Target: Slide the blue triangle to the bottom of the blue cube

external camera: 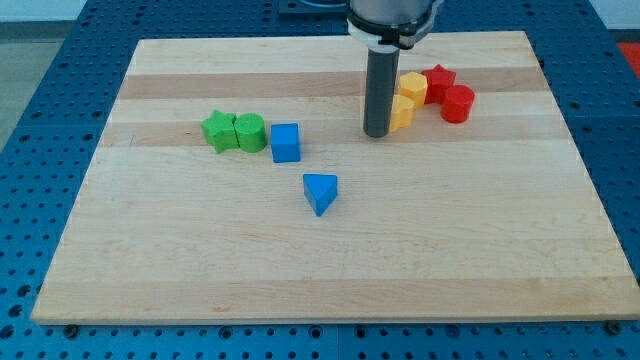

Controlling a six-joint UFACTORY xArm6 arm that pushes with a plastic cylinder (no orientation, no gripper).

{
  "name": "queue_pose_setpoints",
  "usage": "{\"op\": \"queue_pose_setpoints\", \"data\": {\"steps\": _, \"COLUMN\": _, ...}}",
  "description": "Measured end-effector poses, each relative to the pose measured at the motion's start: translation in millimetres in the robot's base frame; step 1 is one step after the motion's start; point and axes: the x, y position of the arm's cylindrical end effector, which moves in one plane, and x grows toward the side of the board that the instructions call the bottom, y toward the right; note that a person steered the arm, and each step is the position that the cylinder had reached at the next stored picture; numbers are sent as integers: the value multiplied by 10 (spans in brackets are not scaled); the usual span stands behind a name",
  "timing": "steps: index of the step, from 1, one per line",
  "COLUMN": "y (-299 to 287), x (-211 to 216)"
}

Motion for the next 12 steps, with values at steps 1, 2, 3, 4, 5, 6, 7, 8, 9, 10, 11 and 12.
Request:
{"op": "queue_pose_setpoints", "data": {"steps": 1, "y": 18, "x": -40}}
{"op": "queue_pose_setpoints", "data": {"steps": 2, "y": 95, "x": -207}}
{"op": "queue_pose_setpoints", "data": {"steps": 3, "y": 95, "x": -192}}
{"op": "queue_pose_setpoints", "data": {"steps": 4, "y": -62, "x": 302}}
{"op": "queue_pose_setpoints", "data": {"steps": 5, "y": -122, "x": 506}}
{"op": "queue_pose_setpoints", "data": {"steps": 6, "y": -122, "x": 617}}
{"op": "queue_pose_setpoints", "data": {"steps": 7, "y": -109, "x": 874}}
{"op": "queue_pose_setpoints", "data": {"steps": 8, "y": -109, "x": 874}}
{"op": "queue_pose_setpoints", "data": {"steps": 9, "y": -109, "x": 1010}}
{"op": "queue_pose_setpoints", "data": {"steps": 10, "y": -115, "x": 1091}}
{"op": "queue_pose_setpoints", "data": {"steps": 11, "y": -144, "x": 1091}}
{"op": "queue_pose_setpoints", "data": {"steps": 12, "y": -309, "x": 1091}}
